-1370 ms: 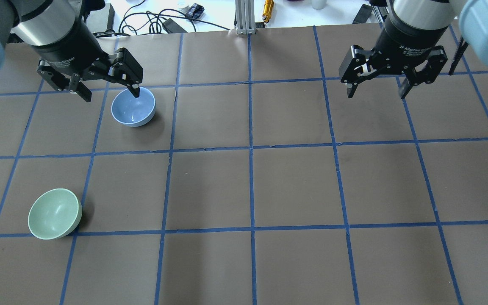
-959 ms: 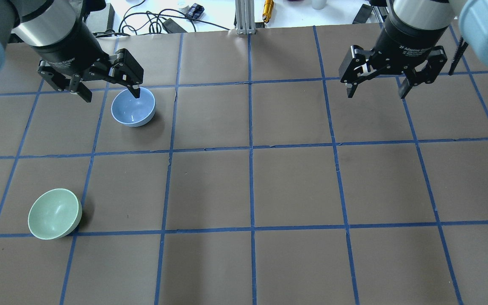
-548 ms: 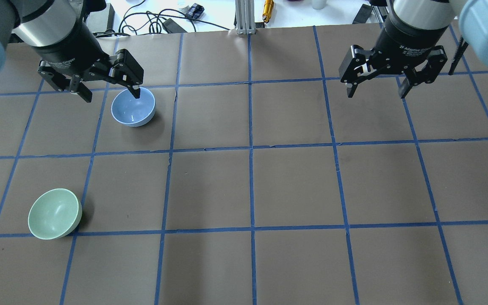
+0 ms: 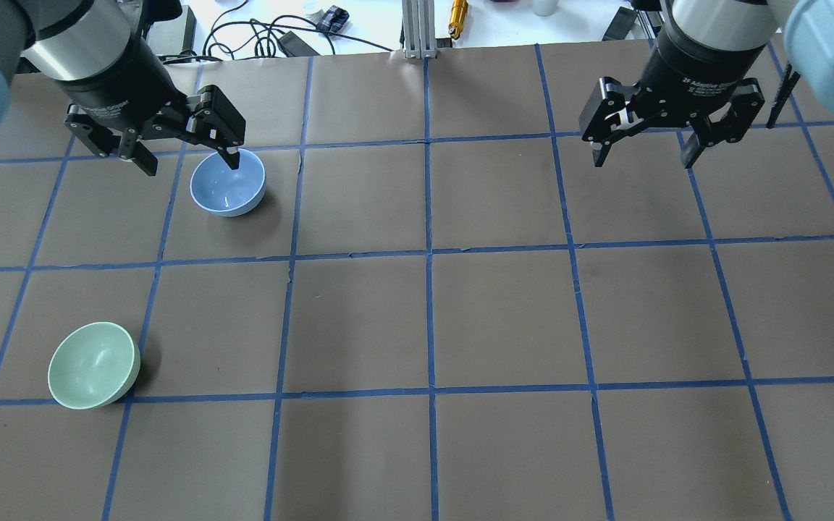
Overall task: Stack green bowl on blue bowl
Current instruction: 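Move the left gripper down and toward the pale green bowl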
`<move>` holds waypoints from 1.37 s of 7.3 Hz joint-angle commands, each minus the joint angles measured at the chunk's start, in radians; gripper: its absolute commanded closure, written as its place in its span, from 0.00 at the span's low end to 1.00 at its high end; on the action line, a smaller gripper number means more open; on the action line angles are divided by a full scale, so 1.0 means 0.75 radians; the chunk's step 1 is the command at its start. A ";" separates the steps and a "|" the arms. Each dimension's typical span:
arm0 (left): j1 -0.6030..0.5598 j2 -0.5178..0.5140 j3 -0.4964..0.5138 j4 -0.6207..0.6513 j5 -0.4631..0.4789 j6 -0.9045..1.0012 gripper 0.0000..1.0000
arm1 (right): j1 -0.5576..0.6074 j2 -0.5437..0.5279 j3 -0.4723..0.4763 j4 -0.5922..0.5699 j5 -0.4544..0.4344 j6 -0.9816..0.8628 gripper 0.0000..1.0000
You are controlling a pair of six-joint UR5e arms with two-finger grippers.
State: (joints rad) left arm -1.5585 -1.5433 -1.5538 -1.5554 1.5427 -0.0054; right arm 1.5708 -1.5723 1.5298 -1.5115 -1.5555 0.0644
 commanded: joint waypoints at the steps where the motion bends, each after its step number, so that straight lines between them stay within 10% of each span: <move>1: 0.000 0.000 0.002 0.002 -0.001 -0.001 0.00 | 0.000 0.000 0.001 0.001 0.000 0.000 0.00; 4: 0.047 0.008 -0.004 -0.010 0.005 0.080 0.00 | 0.000 0.000 -0.001 0.001 0.000 0.000 0.00; 10: 0.784 0.002 -0.325 0.051 0.044 0.767 0.00 | 0.000 0.000 -0.001 0.001 0.000 0.000 0.00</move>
State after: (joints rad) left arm -1.0873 -1.5377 -1.7346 -1.5322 1.5712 0.4471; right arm 1.5708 -1.5723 1.5294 -1.5111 -1.5554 0.0643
